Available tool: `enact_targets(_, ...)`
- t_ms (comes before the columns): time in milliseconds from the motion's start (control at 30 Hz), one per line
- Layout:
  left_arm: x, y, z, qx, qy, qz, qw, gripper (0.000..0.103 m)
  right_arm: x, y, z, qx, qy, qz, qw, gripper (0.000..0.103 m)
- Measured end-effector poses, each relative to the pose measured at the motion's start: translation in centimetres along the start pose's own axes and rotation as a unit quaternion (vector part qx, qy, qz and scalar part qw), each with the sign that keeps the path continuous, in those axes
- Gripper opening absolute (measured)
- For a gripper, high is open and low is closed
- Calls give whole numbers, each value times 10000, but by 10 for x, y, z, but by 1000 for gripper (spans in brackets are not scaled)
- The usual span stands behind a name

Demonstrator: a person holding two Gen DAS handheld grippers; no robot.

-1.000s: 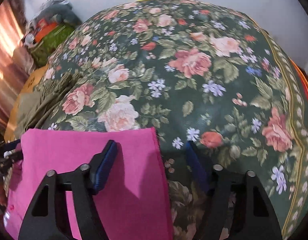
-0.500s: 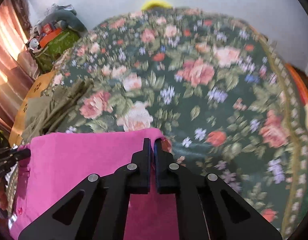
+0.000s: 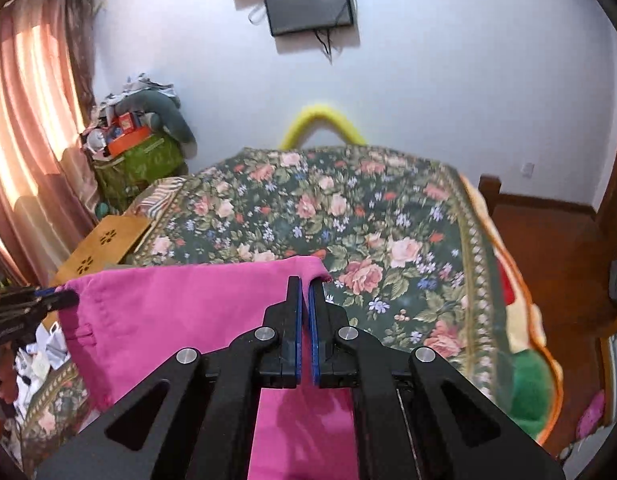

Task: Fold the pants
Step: 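Lift the waistband with both grippers and fold it over toward the hems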

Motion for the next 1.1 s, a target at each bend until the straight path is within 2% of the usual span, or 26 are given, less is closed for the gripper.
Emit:
enact_targets(200,7,-20,32,88,-119,-142,9998,15,-18,-28,40,40,50,157,9999,3)
enact_targets(367,7,-47,58,162,68,-233,9996,15,-23,-59,68,34,237,-30,9997,3)
enact_targets(600,15,-94,94,354,128,-531,9979,15,-35,-106,94,-133,179,-52,9997,3)
enact_targets(867,23,-159,103,26,127,-739,9972,15,-44,-175,105,-638,179,-263,9975,3)
enact_targets(1100,24,-210,100,-329,179,-951,9948,16,-51,-219,111,-1035,111,-183,9944,3)
Point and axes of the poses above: each gripper's, at about its wrist camera, not at the fingertips, and z roughly against the way its jaws point, x to its right, y to its top, the point moved 7 cm from there along -z, roughly the way its jaws point, and after that the axes turned 11 degrees about y, right-handed, at the moved point
